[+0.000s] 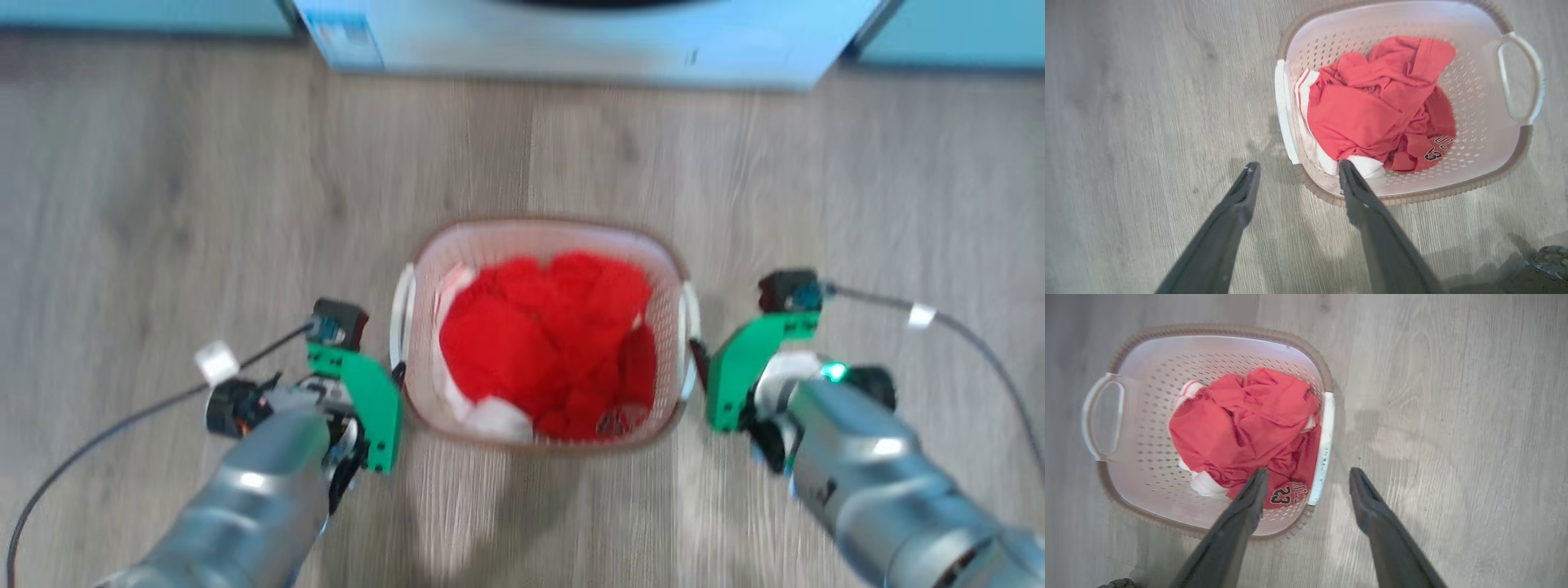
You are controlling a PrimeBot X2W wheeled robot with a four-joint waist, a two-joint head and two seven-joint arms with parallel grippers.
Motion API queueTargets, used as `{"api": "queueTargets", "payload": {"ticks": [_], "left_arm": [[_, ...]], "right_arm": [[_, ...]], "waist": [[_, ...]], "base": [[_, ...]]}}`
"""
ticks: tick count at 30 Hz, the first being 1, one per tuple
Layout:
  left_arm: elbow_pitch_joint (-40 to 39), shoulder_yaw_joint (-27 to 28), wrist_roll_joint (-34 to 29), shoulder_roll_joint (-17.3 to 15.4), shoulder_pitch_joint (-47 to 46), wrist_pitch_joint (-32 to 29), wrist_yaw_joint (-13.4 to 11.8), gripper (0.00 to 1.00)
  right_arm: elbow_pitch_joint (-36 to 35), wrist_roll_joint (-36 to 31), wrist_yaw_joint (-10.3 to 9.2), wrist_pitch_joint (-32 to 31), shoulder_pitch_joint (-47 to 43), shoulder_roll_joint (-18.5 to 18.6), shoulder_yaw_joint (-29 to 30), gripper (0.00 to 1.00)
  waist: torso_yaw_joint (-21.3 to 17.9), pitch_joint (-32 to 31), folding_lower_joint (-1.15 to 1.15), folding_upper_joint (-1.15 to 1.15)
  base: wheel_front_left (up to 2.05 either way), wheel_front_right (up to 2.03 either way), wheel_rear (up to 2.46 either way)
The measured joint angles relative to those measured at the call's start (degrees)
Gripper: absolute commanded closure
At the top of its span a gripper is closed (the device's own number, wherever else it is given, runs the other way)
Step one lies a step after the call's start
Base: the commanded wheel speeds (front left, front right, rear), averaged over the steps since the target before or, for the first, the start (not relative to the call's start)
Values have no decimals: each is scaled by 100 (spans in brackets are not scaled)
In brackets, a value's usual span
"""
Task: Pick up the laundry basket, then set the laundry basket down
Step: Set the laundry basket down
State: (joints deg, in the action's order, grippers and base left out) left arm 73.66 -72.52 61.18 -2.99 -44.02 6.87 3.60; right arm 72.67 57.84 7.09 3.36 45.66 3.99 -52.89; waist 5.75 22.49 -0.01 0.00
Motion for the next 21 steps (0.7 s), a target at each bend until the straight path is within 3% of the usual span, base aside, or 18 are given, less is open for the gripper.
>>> {"api": "queueTargets", "payload": {"ticks": [9, 11, 15, 18, 21], "left_arm": [[-22, 210, 86, -179, 750, 714, 31, 0], [-264, 466, 73, -293, 838, 733, -108, 0], [-1467, 1403, -519, -702, 844, 734, -524, 0], [-2605, 2361, -1290, -1015, 1055, 742, -895, 0], [-3587, 3238, -2065, -1145, 1659, 742, -1089, 0]], "right_arm": [[-443, 158, 0, 832, -817, -24, -78, 0], [-527, 164, 0, 987, -877, -22, -63, 0], [-936, 31, 0, 1046, -878, 64, 238, 0], [-1515, -493, 0, 1087, -874, 288, 853, 0], [-2128, -1171, 0, 1087, -1003, 431, 1628, 0]], "waist": [[-11, -1467, 0, 0], [-10, -1744, 0, 0], [10, -2187, 0, 0], [16, -2384, 0, 0], [5, -2488, 0, 0]], "base": [[0, 0, 0], [0, 0, 0], [0, 0, 0], [0, 0, 0], [0, 0, 0]]}}
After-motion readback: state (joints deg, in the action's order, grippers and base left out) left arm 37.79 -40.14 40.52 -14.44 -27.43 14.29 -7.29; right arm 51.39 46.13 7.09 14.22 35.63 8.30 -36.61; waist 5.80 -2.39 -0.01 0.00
